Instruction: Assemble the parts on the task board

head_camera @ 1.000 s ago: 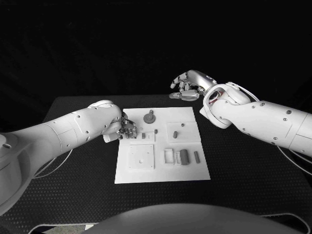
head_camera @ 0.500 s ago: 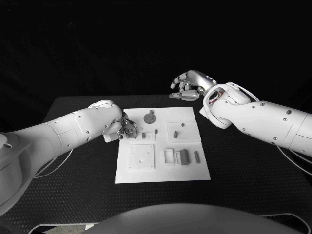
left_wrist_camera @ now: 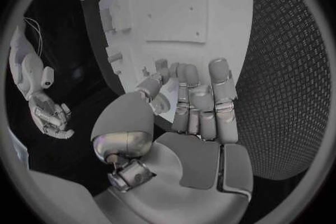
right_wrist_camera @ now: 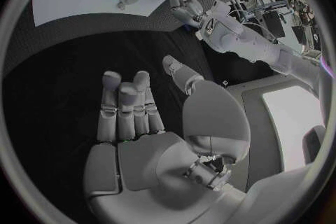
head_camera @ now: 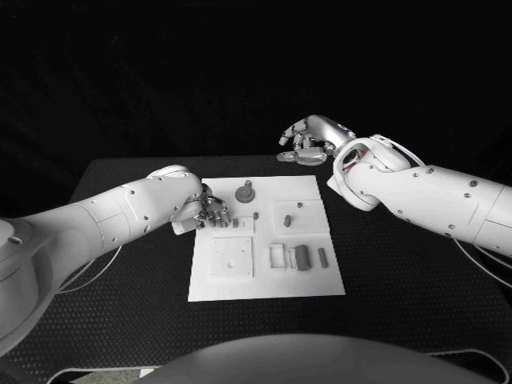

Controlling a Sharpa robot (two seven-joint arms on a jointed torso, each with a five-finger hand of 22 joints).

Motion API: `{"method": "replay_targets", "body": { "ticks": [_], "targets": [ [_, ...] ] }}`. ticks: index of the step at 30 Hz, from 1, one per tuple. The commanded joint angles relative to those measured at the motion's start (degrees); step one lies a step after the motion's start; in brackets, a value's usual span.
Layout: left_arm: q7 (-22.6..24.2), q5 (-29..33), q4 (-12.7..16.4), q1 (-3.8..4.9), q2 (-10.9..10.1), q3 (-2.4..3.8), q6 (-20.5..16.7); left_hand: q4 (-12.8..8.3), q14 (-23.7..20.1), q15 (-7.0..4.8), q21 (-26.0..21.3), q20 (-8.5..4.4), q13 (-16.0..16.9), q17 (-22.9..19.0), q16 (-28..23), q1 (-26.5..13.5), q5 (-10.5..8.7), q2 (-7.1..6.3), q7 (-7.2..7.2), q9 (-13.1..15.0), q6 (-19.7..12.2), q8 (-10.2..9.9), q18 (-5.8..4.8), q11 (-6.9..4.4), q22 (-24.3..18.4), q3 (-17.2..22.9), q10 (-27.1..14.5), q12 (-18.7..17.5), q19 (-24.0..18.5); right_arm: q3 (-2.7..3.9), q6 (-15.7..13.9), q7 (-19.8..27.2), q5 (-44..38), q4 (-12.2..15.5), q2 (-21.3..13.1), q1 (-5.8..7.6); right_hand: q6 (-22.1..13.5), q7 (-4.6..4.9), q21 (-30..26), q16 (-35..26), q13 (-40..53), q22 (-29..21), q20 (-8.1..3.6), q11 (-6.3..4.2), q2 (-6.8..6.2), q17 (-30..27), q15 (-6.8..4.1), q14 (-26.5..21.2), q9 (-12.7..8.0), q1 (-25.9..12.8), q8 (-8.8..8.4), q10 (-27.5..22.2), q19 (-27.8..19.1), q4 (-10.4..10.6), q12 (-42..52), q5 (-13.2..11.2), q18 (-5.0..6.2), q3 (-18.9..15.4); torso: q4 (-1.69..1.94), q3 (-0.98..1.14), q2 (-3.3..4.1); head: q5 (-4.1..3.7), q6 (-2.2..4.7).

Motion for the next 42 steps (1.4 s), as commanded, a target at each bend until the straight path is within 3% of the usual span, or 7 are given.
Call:
{"method": "replay_targets", "body": {
  "ticks": [1,3,5,8,24,42],
  "targets": [
    [0.66,0.3,0.15,0.0,0.18,0.0,-0.15,0.03,0.16,-0.24,0.25,-0.33,0.07,0.07,-0.12,-0.19,-0.27,-0.27,0.09,-0.01,0.06,-0.19,1.1,-0.18,1.02,-0.27,0.71,-0.27,-0.07,0.03,0.59,0.26,0.02,-0.03,0.03,0.03,-1.18,1.27,-0.29,-0.13,-0.08,0.41,-0.09,0.07,0.25,-0.09,0.27,-0.14,-0.06,-0.15,0.12,-0.28,0.17,0.38,0.36,0.05,0.71,0.02,0.01,-0.07,-0.02,0.02,0.0],
    [0.57,0.3,0.17,0.0,0.14,0.0,-0.2,-0.22,0.2,-0.32,0.29,-0.39,0.09,0.12,-0.06,0.33,-0.23,-0.13,0.02,0.05,0.15,-0.19,1.16,-0.24,1.03,-0.17,0.78,-0.22,0.0,0.03,0.62,0.26,0.02,-0.02,0.02,0.03,-1.18,1.27,-0.29,-0.13,-0.08,0.41,-0.09,0.07,0.25,-0.09,0.27,-0.14,-0.06,-0.15,0.12,-0.28,0.17,0.38,0.36,0.05,0.71,0.02,0.02,-0.09,-0.02,-0.05,0.0],
    [0.44,0.3,0.16,0.0,0.1,0.0,-0.23,-1.22,0.25,-0.4,0.36,-0.42,0.1,0.22,0.0,2.03,0.33,1.06,-0.03,0.16,0.27,-0.26,1.18,-0.3,1.07,0.36,0.83,-0.17,0.08,0.03,0.63,0.26,0.02,-0.02,0.0,0.03,-1.19,1.27,-0.29,-0.13,-0.08,0.41,-0.09,0.07,0.25,-0.09,0.27,-0.14,-0.07,-0.15,0.12,-0.28,0.17,0.39,0.36,0.05,0.71,0.01,0.05,-0.09,0.0,-0.08,0.0],
    [0.38,0.2,0.16,0.0,-0.05,0.0,-0.1,-3.02,0.32,-0.36,0.47,-0.35,0.1,0.32,0.03,4.69,2.77,2.52,-0.02,0.34,0.33,-0.38,1.07,-0.29,1.1,1.18,0.88,-0.14,0.16,0.03,0.65,0.25,0.02,-0.03,-0.02,0.03,-1.19,1.27,-0.29,-0.13,-0.09,0.41,-0.09,0.08,0.25,-0.09,0.27,-0.14,-0.07,-0.16,0.12,-0.28,0.17,0.4,0.37,0.05,0.71,0.02,0.07,-0.09,-0.01,-0.07,0.0],
    [0.53,-5.41,0.09,0.0,-0.18,-0.01,-1.25,-3.51,0.55,-0.44,0.69,-0.39,0.12,0.52,0.17,7.16,2.96,2.89,-0.13,0.67,0.69,-0.42,1.01,-0.38,1.13,1.26,1.2,0.01,0.4,0.03,0.61,0.31,0.02,-0.1,-0.02,0.02,-1.18,1.28,-0.3,-0.13,-0.11,0.41,-0.08,0.08,0.24,-0.09,0.28,-0.15,-0.09,-0.23,0.14,-0.29,0.16,0.5,0.38,0.04,0.71,-0.01,0.04,-0.09,-0.01,-0.01,0.0],
    [-0.28,-4.99,0.2,-0.01,-0.26,-0.01,2.15,-3.52,0.69,-0.5,0.8,-0.35,0.12,0.59,0.26,7.53,3.03,2.95,-0.19,0.74,0.82,-0.42,0.93,-0.44,1.15,1.21,1.33,0.06,0.51,0.03,0.66,0.29,0.02,-0.1,-0.07,0.02,-1.19,1.28,-0.31,-0.12,-0.13,0.42,-0.09,0.08,0.23,-0.1,0.29,-0.16,-0.11,-0.22,0.16,-0.3,0.16,0.54,0.4,0.05,0.71,-0.01,0.02,-0.01,0.0,-0.03,0.0]
  ]
}}
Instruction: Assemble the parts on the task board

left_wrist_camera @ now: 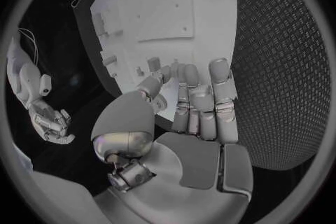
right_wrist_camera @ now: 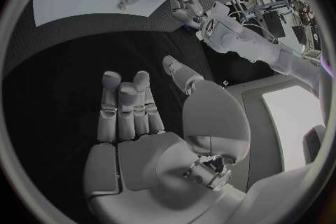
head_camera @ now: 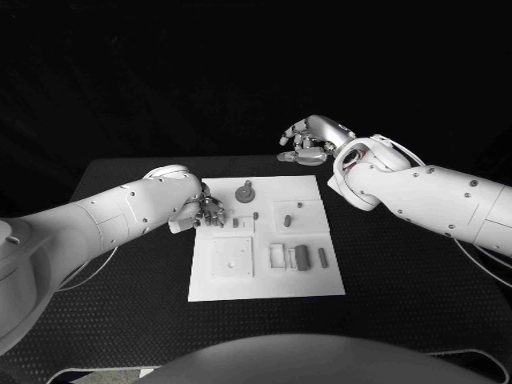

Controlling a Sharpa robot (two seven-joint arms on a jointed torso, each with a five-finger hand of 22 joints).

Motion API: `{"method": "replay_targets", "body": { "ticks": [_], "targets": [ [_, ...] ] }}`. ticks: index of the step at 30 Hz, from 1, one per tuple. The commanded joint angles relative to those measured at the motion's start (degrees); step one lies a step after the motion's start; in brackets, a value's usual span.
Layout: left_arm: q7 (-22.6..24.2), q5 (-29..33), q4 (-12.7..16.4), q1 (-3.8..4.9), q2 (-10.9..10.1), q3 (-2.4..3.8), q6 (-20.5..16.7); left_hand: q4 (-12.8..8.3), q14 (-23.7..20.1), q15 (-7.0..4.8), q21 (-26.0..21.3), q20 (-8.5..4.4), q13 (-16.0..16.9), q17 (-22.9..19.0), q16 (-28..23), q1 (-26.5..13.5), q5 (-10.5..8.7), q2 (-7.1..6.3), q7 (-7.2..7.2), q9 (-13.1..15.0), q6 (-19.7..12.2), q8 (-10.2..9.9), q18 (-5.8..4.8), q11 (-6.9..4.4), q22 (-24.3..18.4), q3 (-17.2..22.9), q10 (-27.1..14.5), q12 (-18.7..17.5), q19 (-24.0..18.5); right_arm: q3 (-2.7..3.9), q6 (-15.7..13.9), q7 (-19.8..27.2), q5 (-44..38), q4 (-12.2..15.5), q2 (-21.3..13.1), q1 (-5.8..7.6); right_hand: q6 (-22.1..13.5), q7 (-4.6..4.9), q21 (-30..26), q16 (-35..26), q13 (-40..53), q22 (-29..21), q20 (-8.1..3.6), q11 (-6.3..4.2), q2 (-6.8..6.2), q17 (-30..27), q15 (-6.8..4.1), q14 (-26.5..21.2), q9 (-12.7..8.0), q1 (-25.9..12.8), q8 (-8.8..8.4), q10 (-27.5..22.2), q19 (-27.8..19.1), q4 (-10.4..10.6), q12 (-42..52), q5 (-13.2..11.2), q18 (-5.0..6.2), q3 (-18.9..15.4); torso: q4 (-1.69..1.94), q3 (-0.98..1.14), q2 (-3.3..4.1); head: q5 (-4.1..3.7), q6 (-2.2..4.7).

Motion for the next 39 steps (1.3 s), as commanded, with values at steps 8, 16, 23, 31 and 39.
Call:
{"method": "replay_targets", "body": {
  "ticks": [8,16,23,31,39],
  "targets": [
    [-0.55,0.39,0.47,-0.11,0.04,-0.07,2.49,-0.64,0.02,-0.37,0.18,-0.16,0.08,0.1,0.29,4.05,0.39,3.46,-0.16,0.08,0.45,0.16,0.84,-0.22,1.13,0.38,0.78,0.06,0.33,0.03,0.5,0.28,-0.07,0.02,-0.05,0.02,-0.86,1.32,-0.31,-0.12,-0.09,0.42,-0.21,0.09,0.22,-0.06,0.28,-0.15,-0.08,-0.19,0.16,-0.3,0.26,0.21,0.19,0.05,0.71,-0.01,0.0,-0.01,0.02,0.0,0.0],
    [-0.64,0.4,0.28,-0.11,0.01,-0.07,2.38,-0.63,0.04,-0.37,0.2,-0.14,0.07,0.13,0.32,4.1,0.4,3.51,-0.16,0.1,0.46,0.15,0.81,-0.23,1.14,0.35,0.79,0.06,0.33,0.03,0.48,0.29,-0.07,0.02,-0.06,0.02,-0.89,1.32,-0.31,-0.12,-0.1,0.43,-0.21,0.09,0.2,-0.06,0.28,-0.16,-0.1,-0.16,0.15,-0.31,0.25,0.21,0.2,0.05,0.71,-0.01,0.01,-0.03,0.01,-0.04,0.0],
    [-0.76,0.4,0.09,-0.11,0.17,-0.07,1.99,-0.61,0.05,-0.37,0.21,-0.13,0.07,0.15,0.34,4.12,0.4,3.57,-0.16,0.11,0.48,0.13,0.79,-0.23,1.14,0.32,0.8,0.06,0.33,0.03,0.49,0.33,-0.07,0.02,-0.04,0.02,-0.9,1.32,-0.32,-0.12,-0.11,0.43,-0.22,0.09,0.2,-0.06,0.29,-0.16,-0.11,-0.15,0.15,-0.31,0.25,0.22,0.21,0.05,0.71,-0.01,0.03,-0.05,0.0,-0.04,0.0],
    [-0.71,0.42,-0.14,-0.15,0.58,-0.07,0.63,-0.39,0.03,-0.33,0.21,-0.09,0.03,0.18,0.31,3.83,0.24,3.55,-0.11,0.13,0.45,0.04,0.71,-0.19,1.11,0.03,0.78,0.02,0.28,0.03,0.44,0.31,-0.06,0.05,0.01,0.02,-0.91,1.33,-0.32,-0.12,-0.12,0.43,-0.22,0.1,0.19,-0.07,0.29,-0.17,-0.12,-0.15,0.16,-0.32,0.25,0.24,0.21,0.05,0.71,-0.02,0.01,-0.02,0.01,0.14,0.0],
    [-0.49,0.42,-0.31,-0.16,0.68,-0.06,-0.26,0.42,0.01,-0.25,0.06,-0.15,-0.08,0.16,0.09,2.86,-1.29,2.71,-0.02,0.18,0.28,-0.3,0.7,-0.11,0.98,-0.71,0.75,-0.08,0.18,0.03,0.44,0.32,-0.05,0.07,-0.01,0.02,-0.92,1.33,-0.33,-0.12,-0.13,0.43,-0.22,0.1,0.18,-0.07,0.29,-0.17,-0.14,-0.14,0.17,-0.33,0.24,0.25,0.22,0.05,0.71,-0.02,-0.02,0.04,0.03,0.04,0.0]
  ]
}}
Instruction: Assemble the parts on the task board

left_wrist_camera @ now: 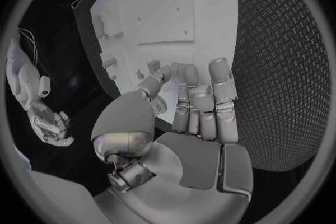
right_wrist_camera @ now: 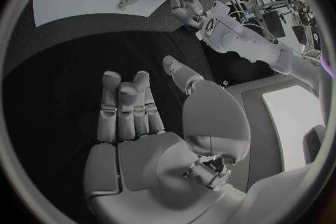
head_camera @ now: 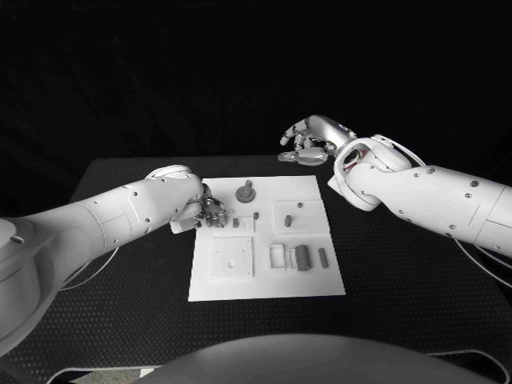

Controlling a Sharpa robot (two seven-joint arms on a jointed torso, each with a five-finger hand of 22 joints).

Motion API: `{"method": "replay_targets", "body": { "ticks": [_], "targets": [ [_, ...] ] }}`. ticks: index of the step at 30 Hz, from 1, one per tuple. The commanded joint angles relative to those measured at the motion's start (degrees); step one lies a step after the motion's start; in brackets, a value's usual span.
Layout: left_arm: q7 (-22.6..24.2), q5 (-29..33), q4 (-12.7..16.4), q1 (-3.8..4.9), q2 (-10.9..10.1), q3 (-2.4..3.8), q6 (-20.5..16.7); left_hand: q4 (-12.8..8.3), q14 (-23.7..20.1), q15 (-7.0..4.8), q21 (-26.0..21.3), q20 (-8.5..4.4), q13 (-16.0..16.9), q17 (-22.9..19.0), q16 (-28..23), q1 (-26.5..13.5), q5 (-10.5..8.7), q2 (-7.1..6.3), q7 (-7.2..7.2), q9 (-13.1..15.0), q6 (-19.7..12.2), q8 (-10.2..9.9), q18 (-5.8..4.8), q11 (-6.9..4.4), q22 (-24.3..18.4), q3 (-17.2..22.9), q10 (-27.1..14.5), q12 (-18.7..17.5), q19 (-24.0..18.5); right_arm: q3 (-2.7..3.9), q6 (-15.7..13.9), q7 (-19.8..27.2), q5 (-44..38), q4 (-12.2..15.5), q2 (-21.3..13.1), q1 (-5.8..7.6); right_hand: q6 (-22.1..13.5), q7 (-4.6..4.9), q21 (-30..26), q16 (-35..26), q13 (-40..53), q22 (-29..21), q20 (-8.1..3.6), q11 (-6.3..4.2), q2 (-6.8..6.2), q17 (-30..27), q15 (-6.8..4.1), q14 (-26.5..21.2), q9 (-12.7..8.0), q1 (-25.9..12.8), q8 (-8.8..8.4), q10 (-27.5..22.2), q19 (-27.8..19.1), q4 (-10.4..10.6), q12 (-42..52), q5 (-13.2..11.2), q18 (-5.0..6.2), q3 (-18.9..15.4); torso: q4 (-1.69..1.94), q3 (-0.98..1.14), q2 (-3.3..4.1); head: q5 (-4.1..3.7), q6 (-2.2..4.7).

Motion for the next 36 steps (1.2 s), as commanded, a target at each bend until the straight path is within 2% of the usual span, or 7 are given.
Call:
{"method": "replay_targets", "body": {
  "ticks": [1,25,33,36],
  "targets": [
    [0.25,0.24,0.01,-0.06,0.24,-0.01,-1.3,0.15,0.01,-0.26,0.06,-0.16,-0.06,0.08,0.08,2.62,-0.44,2.46,0.29,0.12,0.18,-0.03,0.74,-0.25,1.0,-0.26,0.62,-0.08,0.18,0.03,0.41,0.32,-0.06,0.07,-0.02,0.02,-0.88,1.25,-0.33,-0.12,-0.1,0.43,-0.12,0.1,0.18,-0.08,0.29,-0.17,-0.1,-0.14,0.17,-0.33,0.13,0.26,0.22,0.05,0.71,-0.02,0.01,0.04,0.01,-0.1,0.0],
    [0.5,-4.32,0.2,-0.1,1.3,-0.07,-1.01,-0.14,0.09,-0.36,0.06,-0.25,-0.1,0.12,0.01,3.58,-0.69,3.12,0.21,0.23,0.31,-0.13,0.8,-0.34,1.01,0.25,0.72,-0.06,0.3,0.03,0.57,0.34,-0.03,0.24,-0.11,0.02,-0.89,1.26,-0.34,-0.12,-0.13,0.44,-0.12,0.11,0.16,-0.1,0.3,-0.18,-0.13,-0.12,0.19,-0.34,0.13,0.3,0.25,0.05,0.71,-0.03,0.06,-0.05,0.0,-0.23,0.0],
    [0.5,-4.26,0.55,-0.66,1.39,-0.09,-0.5,-0.24,0.14,-0.37,0.1,-0.23,-0.11,0.15,0.03,3.68,-0.74,3.02,0.2,0.26,0.38,-0.14,0.76,-0.35,1.03,0.24,0.77,-0.05,0.35,0.03,0.72,0.33,1.77,0.07,-0.09,0.02,-0.9,1.26,-0.34,-0.12,-0.14,0.44,-0.12,0.11,0.16,-0.1,0.3,-0.18,-0.14,-0.12,0.2,-0.35,0.13,0.32,0.26,0.05,0.71,-0.03,0.03,-0.08,0.0,-0.29,0.0],
    [0.51,-3.78,0.76,-0.69,1.19,-0.09,-1.35,-0.19,0.18,-0.34,0.1,-0.17,-0.13,0.18,0.06,3.53,-0.83,2.73,0.22,0.28,0.39,-0.17,0.7,-0.33,1.03,0.07,0.78,-0.07,0.35,0.03,0.8,0.35,1.6,0.08,-0.1,0.02,-0.9,1.26,-0.34,-0.12,-0.14,0.44,-0.12,0.11,0.16,-0.1,0.3,-0.19,-0.14,-0.14,0.2,-0.35,0.12,0.34,0.26,0.05,0.71,-0.04,0.04,-0.08,-0.01,-0.43,0.0]
  ]
}}
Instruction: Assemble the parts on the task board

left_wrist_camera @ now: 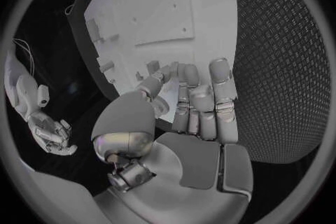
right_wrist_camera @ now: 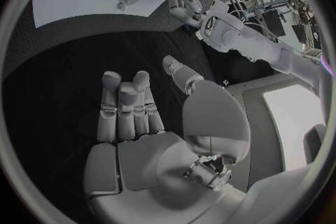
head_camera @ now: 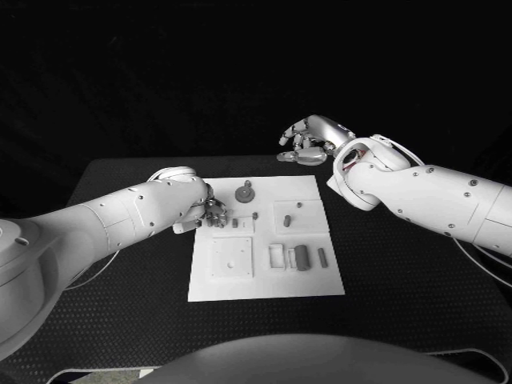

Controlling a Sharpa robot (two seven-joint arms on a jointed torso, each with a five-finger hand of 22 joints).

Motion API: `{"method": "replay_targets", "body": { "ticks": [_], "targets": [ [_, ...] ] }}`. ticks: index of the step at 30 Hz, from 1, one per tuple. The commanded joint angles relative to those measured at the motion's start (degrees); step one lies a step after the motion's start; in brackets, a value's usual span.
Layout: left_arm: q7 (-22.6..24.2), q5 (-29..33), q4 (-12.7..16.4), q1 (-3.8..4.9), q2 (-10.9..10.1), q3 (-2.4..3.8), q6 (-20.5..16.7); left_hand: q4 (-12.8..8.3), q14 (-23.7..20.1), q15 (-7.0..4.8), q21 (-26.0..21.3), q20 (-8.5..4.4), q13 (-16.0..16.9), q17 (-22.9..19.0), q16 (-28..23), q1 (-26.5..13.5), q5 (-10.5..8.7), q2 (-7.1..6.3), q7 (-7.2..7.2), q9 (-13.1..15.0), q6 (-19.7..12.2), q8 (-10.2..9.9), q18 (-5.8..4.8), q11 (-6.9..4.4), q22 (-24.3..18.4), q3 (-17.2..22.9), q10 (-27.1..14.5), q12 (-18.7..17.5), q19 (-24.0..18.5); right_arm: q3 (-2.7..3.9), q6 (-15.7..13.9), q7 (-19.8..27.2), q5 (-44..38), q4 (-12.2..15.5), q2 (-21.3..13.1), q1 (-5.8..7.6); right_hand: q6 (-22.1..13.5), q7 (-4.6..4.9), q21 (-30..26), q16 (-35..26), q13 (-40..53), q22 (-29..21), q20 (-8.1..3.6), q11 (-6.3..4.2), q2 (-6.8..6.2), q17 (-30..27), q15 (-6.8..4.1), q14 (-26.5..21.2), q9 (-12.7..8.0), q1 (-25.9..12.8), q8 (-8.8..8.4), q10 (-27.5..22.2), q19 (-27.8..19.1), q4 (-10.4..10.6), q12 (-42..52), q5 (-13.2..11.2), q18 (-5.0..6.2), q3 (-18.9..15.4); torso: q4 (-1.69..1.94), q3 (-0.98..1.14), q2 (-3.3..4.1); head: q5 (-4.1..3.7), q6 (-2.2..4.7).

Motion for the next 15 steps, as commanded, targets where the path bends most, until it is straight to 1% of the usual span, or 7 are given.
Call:
{"method": "replay_targets", "body": {
  "ticks": [1,4,8,12,13,14,15],
  "targets": [
    [0.89,0.34,0.54,-0.42,0.16,-0.07,-0.66,0.01,0.1,-0.41,0.1,-0.16,-0.09,0.09,0.06,3.26,-0.22,2.41,0.12,-0.03,0.28,-0.12,0.7,-0.27,1.05,0.01,0.82,-0.09,0.34,0.03,0.7,0.34,0.99,0.03,-0.02,0.02,-0.96,1.18,-0.34,-0.12,-0.05,0.44,-0.21,0.11,0.16,-0.05,0.3,-0.19,-0.06,-0.14,0.2,-0.35,0.22,0.35,0.26,0.05,0.71,-0.04,0.01,0.01,0.0,-0.2,0.0],
    [0.91,0.52,0.48,-0.42,0.01,-0.07,-0.98,0.29,0.12,-0.38,0.06,-0.15,-0.14,0.11,0.01,2.92,-0.48,1.65,0.13,0.0,0.29,-0.21,0.67,-0.25,1.03,-0.29,0.84,-0.13,0.32,0.03,0.72,0.35,0.98,-0.04,-0.01,0.02,-0.97,1.18,-0.35,-0.12,-0.06,0.44,-0.21,0.11,0.16,-0.06,0.3,-0.19,-0.06,-0.15,0.2,-0.35,0.22,0.36,0.26,0.05,0.71,-0.05,0.0,0.02,0.01,-0.18,0.0],
    [1.03,0.97,0.34,-0.43,-0.31,-0.07,-0.75,1.45,0.15,-0.34,-0.03,-0.21,-0.24,0.17,-0.06,1.89,-0.75,-0.22,0.24,-0.07,-0.06,-0.67,0.7,-0.22,0.99,-0.83,0.9,-0.22,0.36,0.03,1.04,0.27,2.21,-0.16,-0.04,0.02,-0.98,1.19,-0.35,-0.12,-0.06,0.44,-0.21,0.11,0.12,-0.06,0.31,-0.2,-0.07,-0.15,0.2,-0.36,0.21,0.35,0.26,0.04,0.71,-0.06,-0.04,0.03,-0.01,-0.16,0.0],
    [1.0,1.91,0.22,-0.43,-0.59,-0.06,-1.35,2.43,0.13,-0.3,-0.12,-0.21,-0.32,0.21,-0.13,1.28,-0.87,-1.52,0.3,-0.08,-0.09,-0.92,0.71,-0.19,0.96,-1.04,0.9,-0.28,0.35,0.03,1.0,0.24,2.14,-0.16,-0.09,0.02,-1.01,1.19,-0.36,-0.13,-0.07,0.45,-0.21,0.12,0.07,-0.06,0.31,-0.21,-0.08,-0.13,0.19,-0.38,0.2,0.33,0.26,0.04,0.71,-0.07,0.01,0.06,0.0,-0.25,0.0],
    [1.06,2.04,0.21,-0.43,-0.63,-0.06,-1.4,2.89,0.11,-0.28,-0.16,-0.22,-0.34,0.22,-0.18,0.88,-0.86,-2.1,0.35,-0.11,-0.19,-1.06,0.73,-0.18,0.95,-1.19,0.9,-0.3,0.34,0.03,1.0,0.22,2.14,-0.16,-0.11,0.02,-1.03,1.2,-0.36,-0.13,-0.07,0.45,-0.21,0.12,0.05,-0.06,0.31,-0.21,-0.09,-0.13,0.18,-0.39,0.19,0.33,0.26,0.04,0.71,-0.08,0.02,0.06,0.01,-0.26,0.0],
    [1.11,2.06,0.22,-0.43,-0.65,-0.06,-1.43,3.37,0.07,-0.22,-0.24,-0.24,-0.36,0.23,-0.25,0.4,-0.87,-3.18,0.5,-0.22,-0.65,-1.45,0.78,-0.11,0.94,-1.4,0.84,-0.33,0.28,0.03,0.93,0.18,2.13,-0.16,-0.12,0.02,-1.05,1.2,-0.36,-0.13,-0.08,0.45,-0.21,0.13,0.05,-0.06,0.31,-0.21,-0.1,-0.14,0.17,-0.39,0.19,0.34,0.26,0.04,0.71,-0.08,0.02,0.05,0.01,-0.25,0.0],
    [1.13,2.11,0.21,-0.43,-0.64,-0.06,-1.4,3.63,0.07,-0.2,-0.26,-0.23,-0.36,0.23,-0.27,0.14,-0.87,-3.55,0.53,-0.24,-0.7,-1.54,0.79,-0.07,0.94,-1.5,0.84,-0.33,0.28,0.03,0.9,0.17,2.13,-0.18,-0.13,0.02,-1.06,1.2,-0.36,-0.13,-0.08,0.45,-0.2,0.13,0.05,-0.06,0.31,-0.21,-0.1,-0.14,0.17,-0.39,0.19,0.34,0.26,0.04,0.71,-0.08,0.03,0.05,0.01,-0.25,0.0]
  ]
}}
